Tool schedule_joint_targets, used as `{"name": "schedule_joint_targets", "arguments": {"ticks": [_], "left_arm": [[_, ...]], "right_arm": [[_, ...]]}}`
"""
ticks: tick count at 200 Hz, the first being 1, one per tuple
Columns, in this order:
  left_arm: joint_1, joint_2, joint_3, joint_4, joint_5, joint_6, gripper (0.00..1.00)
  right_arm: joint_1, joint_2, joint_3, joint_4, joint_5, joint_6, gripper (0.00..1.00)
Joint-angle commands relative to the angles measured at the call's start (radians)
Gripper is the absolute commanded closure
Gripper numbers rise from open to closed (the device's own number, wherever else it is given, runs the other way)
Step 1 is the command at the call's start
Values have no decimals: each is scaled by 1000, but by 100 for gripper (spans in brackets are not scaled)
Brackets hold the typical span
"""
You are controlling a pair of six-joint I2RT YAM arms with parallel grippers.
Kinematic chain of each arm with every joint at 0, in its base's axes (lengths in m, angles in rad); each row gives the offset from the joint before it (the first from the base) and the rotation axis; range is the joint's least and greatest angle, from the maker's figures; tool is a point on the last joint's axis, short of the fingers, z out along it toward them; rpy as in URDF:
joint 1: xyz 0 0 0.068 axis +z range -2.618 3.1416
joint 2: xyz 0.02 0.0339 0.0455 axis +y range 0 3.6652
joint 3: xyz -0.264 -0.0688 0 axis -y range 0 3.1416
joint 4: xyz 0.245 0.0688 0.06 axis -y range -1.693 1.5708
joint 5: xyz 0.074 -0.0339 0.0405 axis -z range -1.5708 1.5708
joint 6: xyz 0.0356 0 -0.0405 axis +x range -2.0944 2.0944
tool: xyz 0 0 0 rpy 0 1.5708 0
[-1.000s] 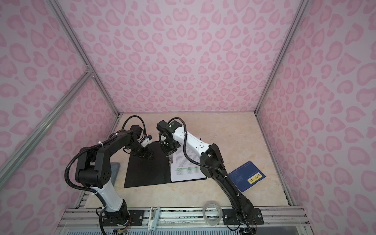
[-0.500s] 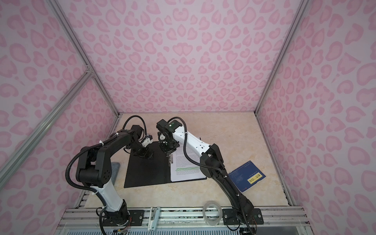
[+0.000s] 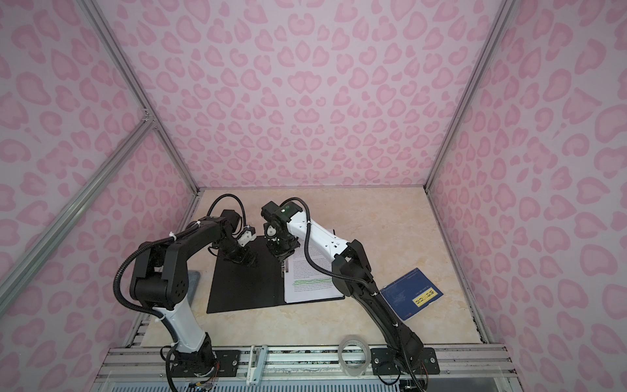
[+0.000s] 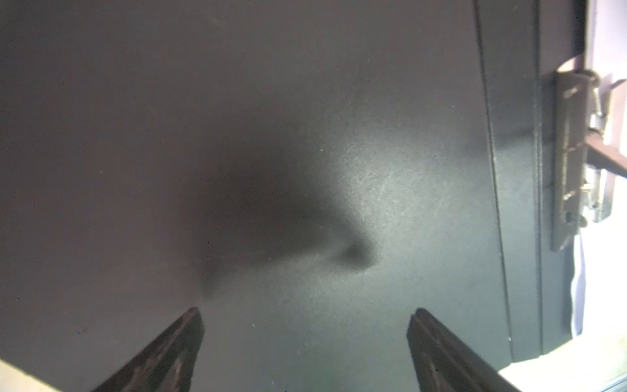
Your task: Put the files into the folder
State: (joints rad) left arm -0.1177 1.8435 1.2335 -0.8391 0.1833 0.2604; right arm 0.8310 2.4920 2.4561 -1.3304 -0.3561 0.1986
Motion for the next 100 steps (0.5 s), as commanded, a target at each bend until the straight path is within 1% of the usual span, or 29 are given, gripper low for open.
{"name": "schedule_joint_targets", "arguments": {"ticks": [1, 45, 100], "left_arm": [[1, 4, 4, -1, 8, 7, 3], [1, 8, 12, -2, 8, 7, 3], [2, 12, 13, -3, 10, 8, 3]], "right_arm": [[2, 16, 11, -29, 5, -17, 81], [-4, 24, 60, -50, 11, -19, 81], [-12, 23, 67, -42, -4, -11, 81]]}}
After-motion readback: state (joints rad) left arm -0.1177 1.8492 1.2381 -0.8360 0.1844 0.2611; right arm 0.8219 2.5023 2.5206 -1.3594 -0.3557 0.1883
